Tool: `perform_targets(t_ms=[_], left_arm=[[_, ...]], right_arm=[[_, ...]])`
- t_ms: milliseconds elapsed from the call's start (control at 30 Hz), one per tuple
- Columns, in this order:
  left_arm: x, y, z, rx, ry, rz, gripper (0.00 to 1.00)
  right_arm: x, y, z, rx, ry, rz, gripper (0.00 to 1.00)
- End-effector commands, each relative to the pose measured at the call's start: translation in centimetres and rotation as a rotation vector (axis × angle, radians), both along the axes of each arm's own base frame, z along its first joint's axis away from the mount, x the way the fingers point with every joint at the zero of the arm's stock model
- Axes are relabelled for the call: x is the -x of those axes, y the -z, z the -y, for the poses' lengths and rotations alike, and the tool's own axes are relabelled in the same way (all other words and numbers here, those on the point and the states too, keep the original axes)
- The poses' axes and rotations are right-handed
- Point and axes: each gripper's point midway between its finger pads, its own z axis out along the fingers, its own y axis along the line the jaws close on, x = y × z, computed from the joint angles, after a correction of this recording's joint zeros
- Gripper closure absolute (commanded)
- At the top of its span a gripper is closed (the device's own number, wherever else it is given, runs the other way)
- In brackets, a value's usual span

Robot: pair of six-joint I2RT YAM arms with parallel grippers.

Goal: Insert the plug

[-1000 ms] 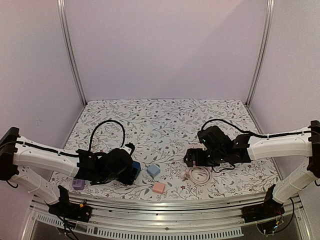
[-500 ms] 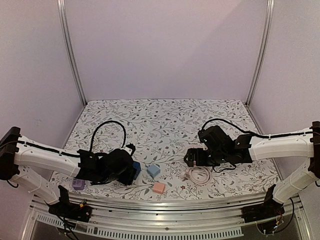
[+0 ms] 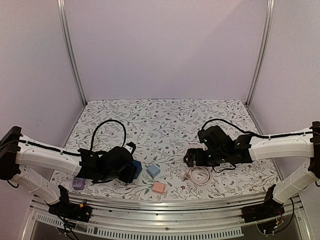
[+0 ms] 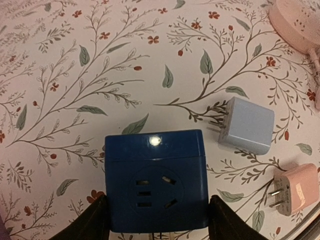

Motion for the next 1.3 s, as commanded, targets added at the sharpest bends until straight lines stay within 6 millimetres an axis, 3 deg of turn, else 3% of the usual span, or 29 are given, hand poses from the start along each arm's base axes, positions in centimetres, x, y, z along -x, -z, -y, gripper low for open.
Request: perform_targets(t_ms=[0,133,400,633,1000,1133,1267], left_arm=[[-0.1,1.2,0.0,-0.012,0.008,-0.031,0.36],[-0.4,1.3,0.2,-0.01,0.011,-0.026,0.62],[-1.0,-0.5,0.9,0.02,0.038,0.029,1.0],[-1.5,-3.6,2.5,0.091,0.086,0.089,1.0],[-1.3,-8.6,5.7,0.238,0.259,0.209,1.0],[-1.5,-9.8,6.7,0.261,0.327,0.296,1.0],[-0.5,-10.7,8.8,0.292,0.482,0.351,1.0]], right_arm=[[0.4,0.0,-0.1,-0.009,-0.007,-0.002,0.01],[0.5,0.1,-0.2,-0.016,-0.012,-0.003,0.01],[0.3,-0.2,-0.7,-0.042,-0.031,0.021,0.01],[-0.2,-2.1,-1.8,-0.075,-0.066,0.062,0.01],[-0.2,-7.9,-2.4,-0.208,-0.131,0.21,0.01],[0.7,-10.1,-3.3,-0.269,-0.201,0.219,0.01],[2.1,-12.0,-4.3,-0.33,-0.289,0.195,0.01]])
